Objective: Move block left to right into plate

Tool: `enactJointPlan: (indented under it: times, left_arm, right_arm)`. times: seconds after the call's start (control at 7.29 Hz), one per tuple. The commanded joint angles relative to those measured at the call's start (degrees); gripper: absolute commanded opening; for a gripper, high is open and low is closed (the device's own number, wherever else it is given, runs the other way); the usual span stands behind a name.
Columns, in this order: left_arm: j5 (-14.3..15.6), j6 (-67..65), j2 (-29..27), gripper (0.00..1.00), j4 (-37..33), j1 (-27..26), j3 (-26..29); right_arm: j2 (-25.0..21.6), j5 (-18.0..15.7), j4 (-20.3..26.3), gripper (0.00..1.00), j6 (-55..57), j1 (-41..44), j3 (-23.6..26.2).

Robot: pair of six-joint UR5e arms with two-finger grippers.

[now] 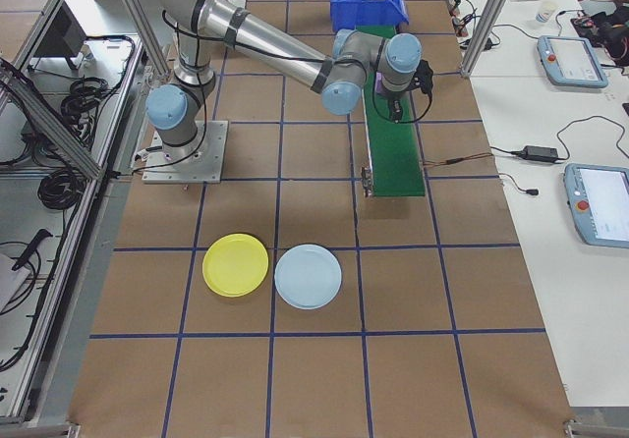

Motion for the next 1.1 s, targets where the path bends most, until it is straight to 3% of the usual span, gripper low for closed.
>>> enactJointPlan:
  times: [0.0, 0.41, 0.55, 0.69, 0.82, 0.96]
  left_arm:
    - [0.1, 0.7, 0.0, 1.00, -0.1, 0.0, -0.3]
    - [0.1, 1.3, -0.1, 1.00, -0.1, -1.7, -0.9]
    - [0.2, 1.4, -0.1, 1.00, -0.1, -1.9, -1.0]
    - [0.4, 1.5, -0.1, 1.00, -0.1, -1.9, -1.3]
    - [0.4, 1.5, -0.3, 0.85, 0.1, -1.9, -1.7]
    - [0.5, 1.4, -0.1, 0.41, 0.6, -1.9, -1.7]
  right_arm:
    - [0.5, 1.3, -0.4, 1.00, 0.6, -0.1, 0.1]
    - [3.5, 2.7, -0.5, 1.00, 15.0, -0.1, -2.6]
    - [4.2, 6.1, -2.0, 1.00, 18.9, -0.1, -2.2]
    - [4.7, 5.6, -2.1, 1.00, 19.7, -0.1, -1.9]
    - [4.6, 5.3, -2.1, 1.00, 19.6, -0.1, -1.4]
    - [4.6, 5.4, -2.1, 1.00, 19.6, -0.1, -1.1]
